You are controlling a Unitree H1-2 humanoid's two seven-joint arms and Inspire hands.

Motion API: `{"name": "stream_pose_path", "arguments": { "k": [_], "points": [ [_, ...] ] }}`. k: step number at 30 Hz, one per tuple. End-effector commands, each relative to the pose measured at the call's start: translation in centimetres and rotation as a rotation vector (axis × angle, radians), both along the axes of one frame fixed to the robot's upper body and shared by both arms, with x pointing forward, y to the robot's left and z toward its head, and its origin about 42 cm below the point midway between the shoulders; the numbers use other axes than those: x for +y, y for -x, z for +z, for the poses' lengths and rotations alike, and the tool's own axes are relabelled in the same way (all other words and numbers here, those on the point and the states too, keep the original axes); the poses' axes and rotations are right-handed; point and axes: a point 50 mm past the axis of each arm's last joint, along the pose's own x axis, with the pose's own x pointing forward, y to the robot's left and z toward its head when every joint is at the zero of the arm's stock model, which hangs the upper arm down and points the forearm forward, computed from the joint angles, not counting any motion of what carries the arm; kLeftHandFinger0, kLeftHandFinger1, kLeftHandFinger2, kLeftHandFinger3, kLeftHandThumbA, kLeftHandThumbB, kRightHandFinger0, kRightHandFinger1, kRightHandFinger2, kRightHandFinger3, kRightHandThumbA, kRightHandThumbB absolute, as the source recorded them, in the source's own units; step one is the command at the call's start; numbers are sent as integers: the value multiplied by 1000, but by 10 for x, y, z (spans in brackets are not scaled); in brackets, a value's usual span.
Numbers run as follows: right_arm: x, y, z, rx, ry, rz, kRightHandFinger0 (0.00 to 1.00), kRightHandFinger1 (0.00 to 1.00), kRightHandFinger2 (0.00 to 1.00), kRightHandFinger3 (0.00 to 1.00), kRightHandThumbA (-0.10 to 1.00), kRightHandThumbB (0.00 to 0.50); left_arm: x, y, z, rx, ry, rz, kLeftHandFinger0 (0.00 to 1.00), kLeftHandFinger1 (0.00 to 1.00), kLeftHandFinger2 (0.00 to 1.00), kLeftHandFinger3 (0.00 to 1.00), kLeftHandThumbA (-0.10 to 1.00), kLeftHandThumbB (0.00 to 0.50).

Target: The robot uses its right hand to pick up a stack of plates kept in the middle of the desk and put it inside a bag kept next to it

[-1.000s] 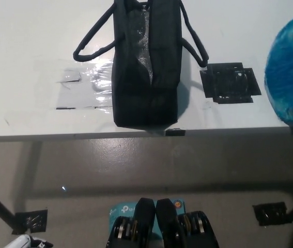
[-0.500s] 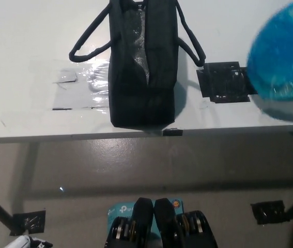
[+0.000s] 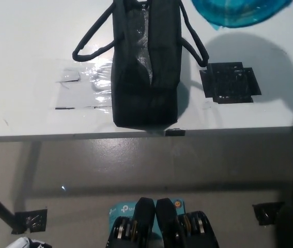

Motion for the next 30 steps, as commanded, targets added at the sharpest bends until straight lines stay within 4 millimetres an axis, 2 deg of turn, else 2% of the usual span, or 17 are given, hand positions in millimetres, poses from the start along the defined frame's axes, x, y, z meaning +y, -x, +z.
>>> {"name": "stream_pose_path", "arguments": {
  "k": [1,4,6,7,10,12,13,14,17,18,23,24,25,26,27,28,30],
  "points": [
    [22,12,41,-119,71,38,0,0,0,0,-100,251,3,3,10,-35,-16,10,718,728,809,913,213,0],
    [23,13,40,-119,85,41,0,0,0,0,-100,252,3,3,10,-36,-17,10,716,727,808,912,213,0],
    [41,14,32,-112,223,15,0,0,0,0,-100,237,4,3,9,-33,-17,14,720,725,806,901,219,0],
    [46,14,28,-105,246,27,0,0,0,0,-100,289,4,3,10,-34,-17,15,718,726,807,902,218,0],
    [46,14,28,-106,251,25,0,0,0,0,-100,287,4,3,10,-34,-17,15,716,726,808,904,215,0],
    [56,6,9,-95,425,-39,0,0,0,0,-100,281,2,0,10,-35,-5,8,711,720,804,906,182,0],
    [57,4,5,-92,451,-48,0,0,0,0,-100,301,2,-1,10,-35,-6,6,705,713,796,898,185,0],
    [58,2,3,-90,457,-51,0,0,0,0,-100,281,2,-1,9,-35,-9,6,703,711,793,895,188,0],
    [58,1,2,-90,464,-54,0,0,0,0,-100,276,2,-1,9,-35,-10,5,701,709,791,892,191,0],
    [65,-14,-13,-44,498,-105,0,0,0,0,-100,288,-3,-1,8,-35,-20,-7,717,710,783,894,201,0],
    [66,-15,-14,-46,504,-113,0,0,0,0,-100,266,-3,-1,9,-36,-22,-8,715,706,778,888,204,0],
    [76,-22,-28,-40,617,-179,0,0,23,5,-100,287,-3,-3,9,-32,-20,-13,720,719,795,895,245,0],
    [80,-25,-33,-38,655,-198,0,0,66,0,-100,330,-3,-3,9,-32,-23,-15,721,719,795,894,251,0],
    [80,-25,-33,-39,656,-199,0,0,88,0,-100,351,-3,-3,9,-32,-23,-15,721,719,795,894,252,0],
    [85,-31,-40,-11,656,-210,0,0,191,0,-100,333,-3,-3,9,-32,-20,-16,723,719,794,892,252,0],
    [87,-34,-42,6,654,-217,0,0,235,31,-100,325,-4,-3,9,-31,-18,-16,737,729,803,902,254,0],
    [91,-37,-46,31,652,-230,0,0,307,16,-100,313,-4,-2,9,-29,-14,-17,743,732,807,907,255,0]
  ]
}}
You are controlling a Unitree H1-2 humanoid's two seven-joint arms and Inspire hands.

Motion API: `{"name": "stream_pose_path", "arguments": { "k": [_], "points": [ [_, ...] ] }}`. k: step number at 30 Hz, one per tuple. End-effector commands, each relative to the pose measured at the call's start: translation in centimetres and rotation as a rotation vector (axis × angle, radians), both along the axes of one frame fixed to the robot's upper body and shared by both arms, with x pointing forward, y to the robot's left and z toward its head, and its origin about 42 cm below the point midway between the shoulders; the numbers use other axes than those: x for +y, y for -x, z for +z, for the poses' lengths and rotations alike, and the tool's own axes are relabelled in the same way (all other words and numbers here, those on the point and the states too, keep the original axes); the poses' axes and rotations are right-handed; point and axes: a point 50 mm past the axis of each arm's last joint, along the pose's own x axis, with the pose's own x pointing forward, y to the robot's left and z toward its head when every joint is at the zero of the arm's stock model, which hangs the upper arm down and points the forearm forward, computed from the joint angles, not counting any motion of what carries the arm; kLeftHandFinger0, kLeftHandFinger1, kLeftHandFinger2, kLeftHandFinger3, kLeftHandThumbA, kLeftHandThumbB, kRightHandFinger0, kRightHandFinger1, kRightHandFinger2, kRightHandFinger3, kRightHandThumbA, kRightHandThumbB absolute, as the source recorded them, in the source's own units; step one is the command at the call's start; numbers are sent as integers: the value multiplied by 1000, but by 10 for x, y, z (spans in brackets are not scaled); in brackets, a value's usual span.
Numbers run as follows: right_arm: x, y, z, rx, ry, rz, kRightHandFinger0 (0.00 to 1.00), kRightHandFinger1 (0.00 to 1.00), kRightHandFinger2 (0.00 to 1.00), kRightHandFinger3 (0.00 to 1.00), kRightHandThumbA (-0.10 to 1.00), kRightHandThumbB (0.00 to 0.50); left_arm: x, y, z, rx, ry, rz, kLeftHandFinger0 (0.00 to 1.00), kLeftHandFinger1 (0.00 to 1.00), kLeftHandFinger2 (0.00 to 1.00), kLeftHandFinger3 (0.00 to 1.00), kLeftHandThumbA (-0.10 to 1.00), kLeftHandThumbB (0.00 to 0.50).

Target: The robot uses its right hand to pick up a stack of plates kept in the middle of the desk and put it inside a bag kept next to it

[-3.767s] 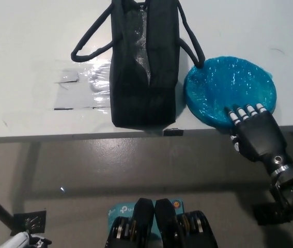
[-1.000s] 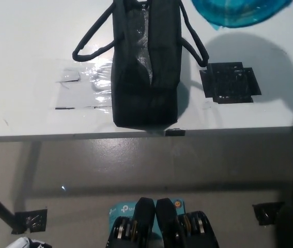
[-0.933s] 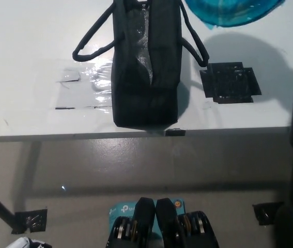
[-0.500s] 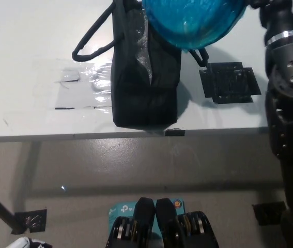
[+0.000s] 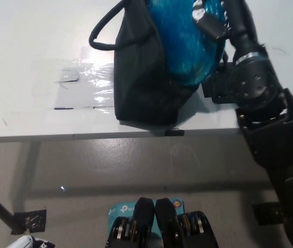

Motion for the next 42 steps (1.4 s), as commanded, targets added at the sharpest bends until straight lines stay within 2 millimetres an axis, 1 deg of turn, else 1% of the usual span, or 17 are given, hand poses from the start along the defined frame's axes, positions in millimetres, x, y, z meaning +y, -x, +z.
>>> {"name": "stream_pose_path", "arguments": {
  "k": [1,6,7,10,12,14,17,18,19,23,24,25,31,32,37,41,42],
  "points": [
    [18,-8,29,-154,51,-85,0,0,304,61,-100,331,1,1,7,-24,-7,9,742,731,806,909,226,0],
    [40,-19,24,-94,-1,-111,0,0,392,22,-100,238,1,0,6,-26,-19,4,712,703,775,880,252,0],
    [46,-19,20,-75,-11,-104,0,21,453,82,-100,169,-1,3,3,-17,-17,2,715,701,775,893,262,0],
    [65,-24,29,-65,-22,-92,0,28,440,272,-100,89,-3,3,2,-12,6,8,720,714,800,939,231,0],
    [72,-25,33,-69,-33,-85,0,50,474,409,-100,103,-3,3,1,-6,0,3,727,721,805,940,245,0],
    [84,-27,44,-80,-26,-72,0,72,499,439,-100,137,-6,2,1,-12,-11,-13,715,711,793,904,247,0],
    [101,-27,63,-102,-13,-46,0,0,386,219,-100,218,-6,1,0,-8,-16,-20,729,718,796,910,276,0],
    [104,-28,69,-102,-15,-31,0,25,433,233,-100,235,-7,1,-1,-1,-9,-20,739,729,812,935,278,0],
    [106,-29,73,-98,-14,-31,0,52,477,324,-100,223,-8,0,0,-5,-1,-18,735,730,814,931,252,0],
    [111,-31,82,-121,32,-39,0,37,417,364,-100,183,-9,1,-1,2,-14,-29,742,741,827,926,256,0],
    [111,-31,82,-121,32,-39,0,13,384,283,-100,168,-9,1,-1,2,-14,-30,742,741,827,925,257,0],
    [110,-33,81,-132,58,-31,0,4,366,77,-100,125,-9,0,0,-3,-2,-28,717,726,814,910,165,0],
    [102,-40,81,-102,52,-33,0,29,395,135,-100,175,-8,1,-2,2,6,-15,764,759,845,939,179,0],
    [101,-41,81,-97,50,-41,0,31,401,210,-100,176,-9,1,-2,1,3,-17,765,760,846,938,177,0],
    [100,-40,73,-79,31,-61,0,47,439,179,-100,177,-9,1,-1,-1,3,-18,750,759,843,916,165,0],
    [98,-38,42,3,-54,-104,0,79,492,315,-100,169,-9,1,-2,4,-3,-27,745,739,822,905,204,0],
    [99,-37,34,33,-117,-118,0,72,492,612,-100,185,-8,1,-2,7,-3,-24,771,754,828,928,235,0]
  ]
}}
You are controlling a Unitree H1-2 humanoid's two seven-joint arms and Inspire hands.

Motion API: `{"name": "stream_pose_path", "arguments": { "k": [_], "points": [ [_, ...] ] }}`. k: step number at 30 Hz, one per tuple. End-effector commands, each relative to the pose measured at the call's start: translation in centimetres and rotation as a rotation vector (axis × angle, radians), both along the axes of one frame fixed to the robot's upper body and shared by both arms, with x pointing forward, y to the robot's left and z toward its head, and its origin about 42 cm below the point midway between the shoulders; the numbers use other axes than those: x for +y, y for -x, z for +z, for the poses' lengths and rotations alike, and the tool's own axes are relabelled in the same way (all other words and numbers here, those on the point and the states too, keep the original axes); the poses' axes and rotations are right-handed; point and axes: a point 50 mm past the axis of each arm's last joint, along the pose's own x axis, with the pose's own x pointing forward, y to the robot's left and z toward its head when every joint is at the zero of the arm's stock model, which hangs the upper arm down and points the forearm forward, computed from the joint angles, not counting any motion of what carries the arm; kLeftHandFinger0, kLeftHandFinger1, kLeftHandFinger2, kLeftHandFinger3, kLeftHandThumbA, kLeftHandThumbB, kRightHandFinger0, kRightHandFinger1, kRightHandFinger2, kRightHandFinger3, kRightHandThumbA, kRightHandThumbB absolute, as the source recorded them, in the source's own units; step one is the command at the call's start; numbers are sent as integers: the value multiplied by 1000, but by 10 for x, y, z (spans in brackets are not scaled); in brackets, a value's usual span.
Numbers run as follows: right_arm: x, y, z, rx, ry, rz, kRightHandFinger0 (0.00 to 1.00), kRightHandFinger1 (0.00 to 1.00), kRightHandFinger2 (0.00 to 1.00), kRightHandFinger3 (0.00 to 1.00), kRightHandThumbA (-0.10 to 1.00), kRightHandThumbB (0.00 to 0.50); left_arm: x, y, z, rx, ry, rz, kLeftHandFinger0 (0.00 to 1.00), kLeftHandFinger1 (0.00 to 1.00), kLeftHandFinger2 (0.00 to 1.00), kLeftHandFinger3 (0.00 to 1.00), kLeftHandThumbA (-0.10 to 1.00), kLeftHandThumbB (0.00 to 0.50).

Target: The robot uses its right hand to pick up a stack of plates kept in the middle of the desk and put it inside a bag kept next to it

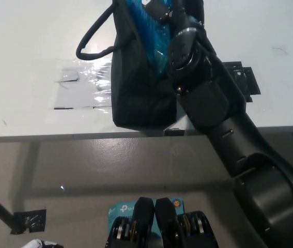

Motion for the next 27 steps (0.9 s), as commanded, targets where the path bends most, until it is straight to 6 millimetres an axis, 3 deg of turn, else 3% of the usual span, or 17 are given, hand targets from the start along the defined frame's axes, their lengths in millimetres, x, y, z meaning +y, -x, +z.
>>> {"name": "stream_pose_path", "arguments": {
  "k": [1,2,3,4,5,6,7,8,9,10,12,16,20,26,27],
  "points": [
    [9,6,14,-57,-144,-48,0,31,446,549,-100,141,4,0,5,-17,-16,17,774,755,828,931,239,0],
    [9,7,11,-40,-163,-53,0,24,445,561,-100,84,3,0,5,-16,-14,15,768,761,835,940,223,0],
    [9,8,6,-35,-184,-66,98,194,578,536,-100,97,3,0,5,-18,-22,11,766,760,835,938,224,0],
    [10,8,4,-29,-204,-64,8,28,356,549,-100,43,3,0,5,-18,-15,13,757,761,844,941,200,0],
    [12,7,0,10,-230,-45,62,164,502,847,-100,19,3,-1,5,-15,-5,17,754,760,847,945,193,0],
    [16,8,-1,63,-216,-8,331,566,905,1000,224,87,4,-1,4,-13,-4,18,758,754,841,945,208,0],
    [18,8,-1,85,-211,7,542,739,955,1000,438,114,4,-1,4,-12,-4,18,760,753,839,945,214,0],
    [18,4,-9,117,-148,5,1000,1000,1000,1000,752,302,2,-1,1,-5,2,14,749,743,828,938,215,0],
    [19,3,-11,120,-116,-5,1000,1000,1000,1000,793,327,2,-1,1,-4,5,14,748,742,827,935,214,0],
    [22,1,-13,130,-70,-9,1000,1000,1000,1000,866,426,2,-1,1,-4,8,16,748,742,826,934,213,0],
    [24,0,-16,136,-45,-22,1000,1000,1000,1000,923,498,2,0,2,-2,7,14,760,751,829,949,225,0],
    [25,-1,-18,129,-21,-64,1000,1000,1000,1000,952,500,1,-1,2,2,-7,3,764,755,841,956,263,0],
    [24,-1,-9,92,39,-74,1000,1000,1000,1000,1000,500,-1,0,2,1,-1,1,751,748,840,951,227,0],
    [12,5,47,-66,88,-72,1000,1000,1000,1000,1000,500,2,2,-1,10,0,13,746,747,829,929,240,0],
    [11,5,49,-72,92,-73,1000,1000,1000,1000,1000,500,2,2,-1,10,1,13,749,748,830,930,240,0]
  ]
}}
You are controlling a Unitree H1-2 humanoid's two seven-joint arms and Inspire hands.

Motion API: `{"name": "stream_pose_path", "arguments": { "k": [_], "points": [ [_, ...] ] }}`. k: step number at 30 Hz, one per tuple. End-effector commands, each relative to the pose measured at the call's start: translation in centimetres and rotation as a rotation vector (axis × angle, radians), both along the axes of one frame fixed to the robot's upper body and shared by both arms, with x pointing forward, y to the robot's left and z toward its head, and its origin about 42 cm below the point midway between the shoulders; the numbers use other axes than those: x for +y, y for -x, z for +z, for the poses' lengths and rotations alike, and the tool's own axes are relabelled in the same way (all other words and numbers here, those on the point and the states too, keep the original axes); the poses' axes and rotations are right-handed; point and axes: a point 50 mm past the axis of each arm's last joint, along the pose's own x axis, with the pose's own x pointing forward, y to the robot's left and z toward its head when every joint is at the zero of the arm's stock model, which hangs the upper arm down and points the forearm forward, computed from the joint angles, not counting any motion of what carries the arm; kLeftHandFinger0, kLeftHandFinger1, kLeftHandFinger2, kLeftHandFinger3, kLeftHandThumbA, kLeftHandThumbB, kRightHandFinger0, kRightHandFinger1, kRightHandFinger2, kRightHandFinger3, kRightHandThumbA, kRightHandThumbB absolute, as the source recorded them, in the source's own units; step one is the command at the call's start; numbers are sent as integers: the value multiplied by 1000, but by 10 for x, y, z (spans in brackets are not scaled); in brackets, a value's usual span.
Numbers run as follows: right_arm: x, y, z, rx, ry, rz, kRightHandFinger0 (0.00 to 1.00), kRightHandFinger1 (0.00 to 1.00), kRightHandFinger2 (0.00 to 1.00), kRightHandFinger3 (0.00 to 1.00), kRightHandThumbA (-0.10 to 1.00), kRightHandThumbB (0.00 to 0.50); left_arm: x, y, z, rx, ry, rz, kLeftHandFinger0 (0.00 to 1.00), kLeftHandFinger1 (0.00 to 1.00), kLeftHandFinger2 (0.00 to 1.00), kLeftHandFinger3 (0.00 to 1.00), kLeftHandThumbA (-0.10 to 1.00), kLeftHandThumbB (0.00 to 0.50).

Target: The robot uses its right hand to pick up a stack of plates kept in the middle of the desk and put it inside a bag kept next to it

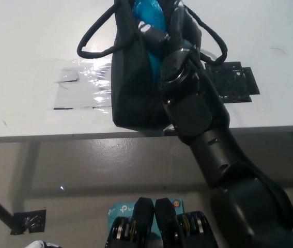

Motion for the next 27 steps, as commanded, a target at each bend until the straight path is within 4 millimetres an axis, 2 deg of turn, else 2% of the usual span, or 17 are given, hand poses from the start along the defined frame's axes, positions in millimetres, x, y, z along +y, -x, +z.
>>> {"name": "stream_pose_path", "arguments": {
  "k": [1,3,7,9,10,12,13,15,16,17,18,19,20,21,23,24,27],
  "points": [
    [4,4,69,-169,93,2,1000,1000,1000,1000,1000,500,4,2,2,-1,-5,18,749,748,830,930,240,0],
    [-6,7,105,-271,218,-3,1000,1000,1000,1000,1000,500,4,2,1,-4,-3,29,743,749,844,952,194,0],
    [-22,16,141,-336,319,20,1000,1000,1000,1000,1000,500,4,3,2,-8,0,25,733,740,832,944,185,0],
    [-30,21,149,-349,324,38,1000,1000,1000,1000,1000,500,3,3,3,-8,9,26,733,748,839,952,170,0],
    [-47,36,160,-391,294,83,1000,1000,1000,1000,1000,398,3,3,3,-6,9,22,728,746,839,951,190,0],
    [-69,59,164,-438,229,122,1000,1000,1000,1000,1000,330,6,4,2,8,-10,12,734,752,847,962,220,0],
    [-81,72,167,-459,158,160,1000,1000,1000,1000,941,272,6,4,1,9,-8,16,738,761,856,968,232,0],
    [-107,99,167,-504,45,219,1000,1000,1000,1000,768,226,7,4,0,10,-8,21,743,761,860,979,263,0],
    [-116,110,161,-512,-13,236,922,1000,1000,1000,581,225,8,5,1,10,-8,24,731,756,856,969,237,0],
    [-131,124,153,-525,-86,250,692,1000,1000,1000,505,211,8,5,1,8,-4,25,728,755,855,966,226,0],
    [-142,134,143,-528,-108,254,599,892,1000,1000,434,171,8,5,1,8,-5,24,720,748,845,956,210,0],
    [-164,154,120,-536,-146,252,534,784,959,1000,382,193,7,5,1,6,-10,20,719,746,842,954,205,0],
    [-176,165,105,-532,-165,250,483,678,846,995,348,183,8,6,1,4,-12,20,725,740,835,943,217,0],
    [-192,179,81,-518,-200,235,454,633,773,937,327,176,8,6,2,1,-19,17,727,739,833,941,223,0],
    [-194,183,76,-515,-211,232,428,607,733,905,314,179,9,5,2,-1,-20,18,731,738,832,943,227,0],
    [-206,196,53,-493,-222,214,381,533,692,906,192,138,10,5,3,-3,-23,18,719,730,826,938,223,0],
    [-239,236,-30,-325,-274,149,472,577,697,919,51,134,12,4,3,-9,-19,33,701,727,826,930,170,0]
  ]
}}
